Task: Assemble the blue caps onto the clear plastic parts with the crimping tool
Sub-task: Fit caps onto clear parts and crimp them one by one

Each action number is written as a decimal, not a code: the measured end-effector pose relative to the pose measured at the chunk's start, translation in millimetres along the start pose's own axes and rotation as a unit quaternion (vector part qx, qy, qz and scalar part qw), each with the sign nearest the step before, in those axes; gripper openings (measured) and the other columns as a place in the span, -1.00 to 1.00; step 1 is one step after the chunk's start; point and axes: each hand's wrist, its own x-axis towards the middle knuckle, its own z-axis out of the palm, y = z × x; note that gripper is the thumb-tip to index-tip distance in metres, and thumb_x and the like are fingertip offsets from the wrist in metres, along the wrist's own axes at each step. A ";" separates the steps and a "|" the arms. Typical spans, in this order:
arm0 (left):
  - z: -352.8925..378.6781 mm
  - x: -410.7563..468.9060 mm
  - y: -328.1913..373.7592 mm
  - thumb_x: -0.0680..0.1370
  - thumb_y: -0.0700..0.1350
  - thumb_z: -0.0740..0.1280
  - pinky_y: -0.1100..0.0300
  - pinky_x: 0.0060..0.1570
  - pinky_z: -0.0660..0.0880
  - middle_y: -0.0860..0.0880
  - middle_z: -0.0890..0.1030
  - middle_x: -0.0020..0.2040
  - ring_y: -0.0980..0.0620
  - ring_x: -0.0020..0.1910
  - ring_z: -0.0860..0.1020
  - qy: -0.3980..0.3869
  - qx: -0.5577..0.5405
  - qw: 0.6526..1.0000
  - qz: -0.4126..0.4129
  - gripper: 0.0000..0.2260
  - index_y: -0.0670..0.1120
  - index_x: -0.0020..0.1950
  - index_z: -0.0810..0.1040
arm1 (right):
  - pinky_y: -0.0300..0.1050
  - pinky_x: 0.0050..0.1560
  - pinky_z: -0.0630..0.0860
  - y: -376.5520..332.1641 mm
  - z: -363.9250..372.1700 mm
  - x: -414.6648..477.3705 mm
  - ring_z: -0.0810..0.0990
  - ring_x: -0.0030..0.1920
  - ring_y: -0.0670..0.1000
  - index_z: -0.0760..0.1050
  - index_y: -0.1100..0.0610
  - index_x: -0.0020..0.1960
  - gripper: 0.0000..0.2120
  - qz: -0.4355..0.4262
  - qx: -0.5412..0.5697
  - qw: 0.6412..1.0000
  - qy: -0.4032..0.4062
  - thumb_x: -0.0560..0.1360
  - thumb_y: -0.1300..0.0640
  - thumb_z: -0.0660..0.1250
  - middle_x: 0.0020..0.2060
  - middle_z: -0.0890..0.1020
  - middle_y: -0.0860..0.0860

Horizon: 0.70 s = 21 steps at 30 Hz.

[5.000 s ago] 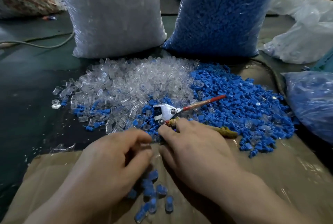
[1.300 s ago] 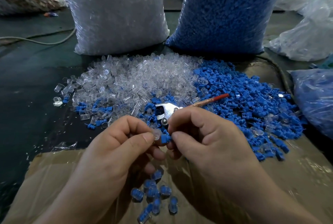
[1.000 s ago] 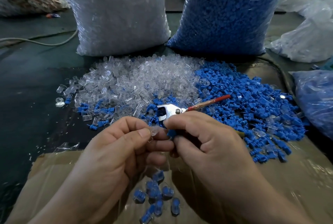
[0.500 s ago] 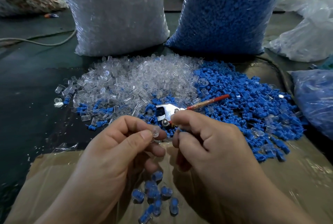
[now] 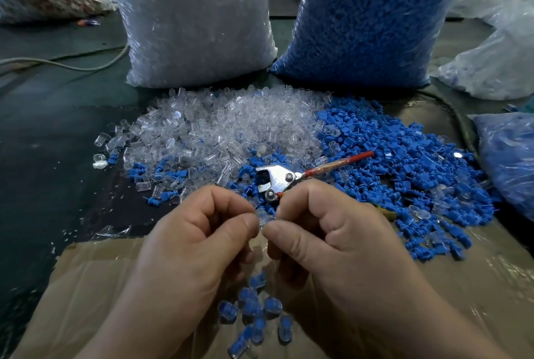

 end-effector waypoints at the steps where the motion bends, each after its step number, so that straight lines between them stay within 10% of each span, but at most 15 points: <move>1: 0.5 -0.2 0.2 0.15 0.16 0.45 0.28 -0.48 0.49 -0.14 0.61 -0.40 0.03 -0.47 0.57 -0.002 0.012 1.000 0.003 -0.68 0.02 -0.20 0.66 | 0.10 -0.29 0.60 1.4 0.0 -0.3 0.65 -0.32 0.01 0.48 -0.07 -0.08 -0.84 -0.020 -0.035 0.999 0.005 0.47 -0.14 0.36 -0.32 0.65 -0.04; 10: -3.2 -0.7 -6.0 0.35 0.19 0.55 0.25 -0.46 0.49 -0.03 0.64 -0.38 0.10 -0.45 0.58 0.007 0.113 0.992 0.055 -0.78 0.12 -0.13 0.66 | 0.04 -0.26 0.51 -1.5 1.4 0.6 0.53 -0.22 -0.09 0.35 -0.14 0.04 -0.82 -0.114 -0.269 0.956 0.005 0.57 -0.17 0.04 -0.23 0.56 -0.18; 21: -2.2 0.7 -11.3 0.30 -0.06 0.46 0.17 -0.45 0.51 -0.04 0.62 -0.41 0.03 -0.46 0.54 -0.002 0.115 0.992 0.052 -0.86 0.10 -0.17 0.64 | 0.05 -0.22 0.57 -2.0 0.0 -0.7 0.57 -0.07 0.01 0.53 0.01 0.12 -0.76 -0.150 -0.321 0.935 -0.001 0.53 0.01 0.17 -0.07 0.59 -0.07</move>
